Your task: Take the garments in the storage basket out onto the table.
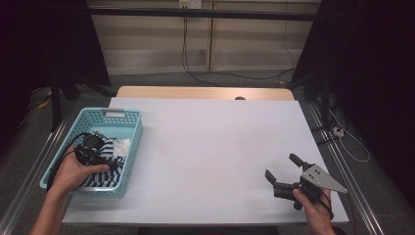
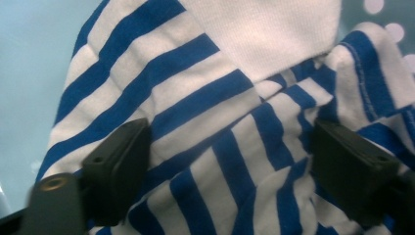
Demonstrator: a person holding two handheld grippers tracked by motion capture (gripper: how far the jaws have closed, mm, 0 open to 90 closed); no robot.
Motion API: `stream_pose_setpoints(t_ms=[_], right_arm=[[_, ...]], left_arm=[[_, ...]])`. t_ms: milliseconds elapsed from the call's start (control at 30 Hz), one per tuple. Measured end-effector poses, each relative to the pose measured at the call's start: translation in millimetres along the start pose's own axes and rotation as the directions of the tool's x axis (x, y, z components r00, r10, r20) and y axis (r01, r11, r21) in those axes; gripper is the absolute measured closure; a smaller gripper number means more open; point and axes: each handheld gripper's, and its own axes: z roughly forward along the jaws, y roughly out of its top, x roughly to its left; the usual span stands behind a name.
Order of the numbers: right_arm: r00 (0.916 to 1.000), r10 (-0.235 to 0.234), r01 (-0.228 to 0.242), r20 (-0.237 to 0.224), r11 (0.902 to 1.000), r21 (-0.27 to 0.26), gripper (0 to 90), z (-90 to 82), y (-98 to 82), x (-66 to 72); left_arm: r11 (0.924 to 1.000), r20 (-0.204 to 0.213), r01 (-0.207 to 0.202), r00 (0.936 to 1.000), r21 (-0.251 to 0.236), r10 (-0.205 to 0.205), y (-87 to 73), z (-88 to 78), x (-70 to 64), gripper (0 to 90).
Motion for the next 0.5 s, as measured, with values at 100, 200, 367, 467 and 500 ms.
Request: stream_pose_setpoints(t_ms=[100, 200, 367, 467, 500], right_arm=[[1.0, 0.0, 0.0, 0.006, 1.0, 0.003, 0.0, 0.5, 0.0, 0.5], [1.0, -0.001, 0.001, 0.008, 1.0, 0.005, 0.0, 0.7, -0.1, 0.6], [1.0, 0.002, -0.002, 0.009, 1.0, 0.003, 0.0, 0.0, -0.1, 0.7], [1.0, 0.001, -0.001, 0.007, 1.0, 0.001, 0.0, -0.1, -0.1, 0.5], [1.0, 0.0, 0.0, 0.004, 1.0, 0.002, 0.0, -0.1, -0.1, 0.1]], left_arm=[[0.9994, 0.006, -0.036, 0.9993, 0.0, 0.036, 1.4, -1.2, 4.8, 28.2], [0.9995, 0.004, -0.031, 0.9995, 0.006, 0.031, 1.1, -3.4, 8.1, 40.4], [0.9989, 0.021, 0.046, 0.9987, -0.012, -0.046, 4.4, -2.3, 9.6, 53.6], [0.9994, -0.002, 0.032, 0.9995, -0.016, -0.032, 5.7, -3.3, 10.4, 58.0], [0.999, -0.007, -0.044, 0.999, 0.004, 0.044, 6.8, -4.5, 15.8, 60.9]])
